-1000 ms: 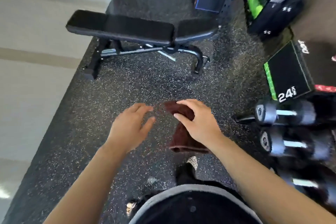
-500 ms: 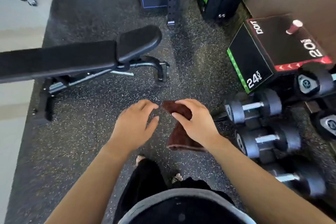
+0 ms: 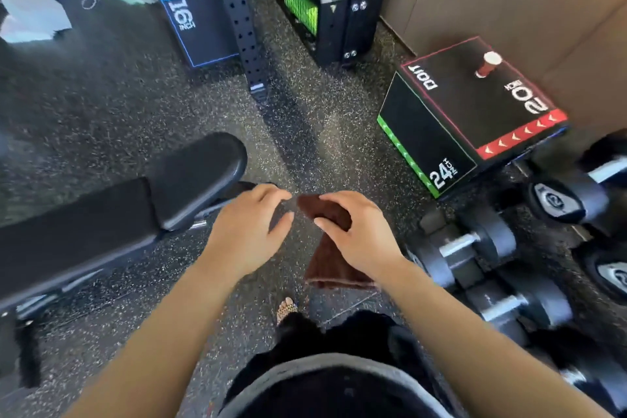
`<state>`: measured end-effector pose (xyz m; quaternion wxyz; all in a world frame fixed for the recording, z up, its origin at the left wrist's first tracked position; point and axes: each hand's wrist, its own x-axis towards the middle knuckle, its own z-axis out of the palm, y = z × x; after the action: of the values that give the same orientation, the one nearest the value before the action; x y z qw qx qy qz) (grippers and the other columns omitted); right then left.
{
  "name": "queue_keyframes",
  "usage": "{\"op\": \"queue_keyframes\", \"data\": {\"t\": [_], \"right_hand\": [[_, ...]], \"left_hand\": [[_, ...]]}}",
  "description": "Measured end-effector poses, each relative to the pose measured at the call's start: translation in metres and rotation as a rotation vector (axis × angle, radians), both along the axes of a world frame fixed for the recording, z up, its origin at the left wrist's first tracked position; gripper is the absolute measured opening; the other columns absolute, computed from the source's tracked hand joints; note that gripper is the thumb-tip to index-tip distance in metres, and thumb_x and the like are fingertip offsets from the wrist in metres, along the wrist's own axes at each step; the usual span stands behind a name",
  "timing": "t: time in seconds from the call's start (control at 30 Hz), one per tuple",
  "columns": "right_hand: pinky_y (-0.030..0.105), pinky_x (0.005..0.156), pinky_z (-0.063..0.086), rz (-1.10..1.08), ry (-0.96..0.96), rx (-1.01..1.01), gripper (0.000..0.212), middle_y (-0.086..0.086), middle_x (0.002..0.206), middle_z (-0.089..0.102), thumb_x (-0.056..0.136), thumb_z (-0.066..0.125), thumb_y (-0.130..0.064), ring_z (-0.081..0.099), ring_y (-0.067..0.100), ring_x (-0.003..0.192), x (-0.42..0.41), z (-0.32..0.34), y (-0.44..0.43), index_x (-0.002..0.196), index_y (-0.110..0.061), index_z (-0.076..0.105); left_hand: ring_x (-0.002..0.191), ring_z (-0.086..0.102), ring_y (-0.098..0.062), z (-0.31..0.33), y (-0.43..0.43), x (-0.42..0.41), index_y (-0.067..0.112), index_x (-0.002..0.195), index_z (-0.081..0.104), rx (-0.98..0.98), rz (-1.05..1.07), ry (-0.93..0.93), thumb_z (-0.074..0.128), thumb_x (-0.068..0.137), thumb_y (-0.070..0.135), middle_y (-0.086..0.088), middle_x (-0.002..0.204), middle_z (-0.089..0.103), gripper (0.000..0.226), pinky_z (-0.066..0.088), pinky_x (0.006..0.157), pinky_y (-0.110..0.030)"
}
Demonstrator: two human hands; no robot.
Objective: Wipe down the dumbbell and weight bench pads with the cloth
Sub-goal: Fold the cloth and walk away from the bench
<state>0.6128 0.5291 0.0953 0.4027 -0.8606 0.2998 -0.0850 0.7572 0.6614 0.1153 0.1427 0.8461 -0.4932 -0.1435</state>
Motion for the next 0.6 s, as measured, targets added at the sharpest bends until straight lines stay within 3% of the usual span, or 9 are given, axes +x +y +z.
{"op": "queue_keyframes", "data": {"t": [0.27, 0.47, 0.6], "right_hand": [[0.035, 0.097, 0.042, -0.220, -0.064, -0.041, 0.031, -0.001, 0.114, 0.062, 0.085, 0.068, -0.025, 0.056, 0.019, 0.106, 0.026, -0.003, -0.137, 0.113, -0.015, 0.064], [0.034, 0.099, 0.039, -0.304, -0.020, -0.075, 0.032, -0.003, 0.117, 0.060, 0.085, 0.068, -0.030, 0.054, 0.022, 0.107, 0.037, -0.002, -0.267, 0.115, -0.021, 0.063], [0.036, 0.100, 0.038, -0.360, -0.017, -0.091, 0.033, -0.006, 0.119, 0.059, 0.084, 0.068, -0.032, 0.052, 0.021, 0.109, 0.036, 0.003, -0.341, 0.116, -0.024, 0.063]], "left_hand": [[0.103, 0.054, -0.015, -0.004, -0.167, 0.057, 0.025, 0.125, 0.051, 0.002, -0.183, 0.024, 0.042, 0.093, 0.041, 0.008, 0.129, 0.049, 0.037, 0.043, 0.081, -0.030], [0.109, 0.050, -0.011, -0.005, -0.307, 0.067, 0.026, 0.127, 0.048, 0.007, -0.252, 0.056, 0.040, 0.094, 0.041, 0.010, 0.131, 0.046, 0.037, 0.047, 0.087, -0.035], [0.114, 0.047, -0.007, 0.000, -0.389, 0.071, 0.028, 0.127, 0.048, -0.038, -0.308, 0.055, 0.041, 0.094, 0.041, 0.013, 0.131, 0.047, 0.036, 0.041, 0.088, -0.028]]}}
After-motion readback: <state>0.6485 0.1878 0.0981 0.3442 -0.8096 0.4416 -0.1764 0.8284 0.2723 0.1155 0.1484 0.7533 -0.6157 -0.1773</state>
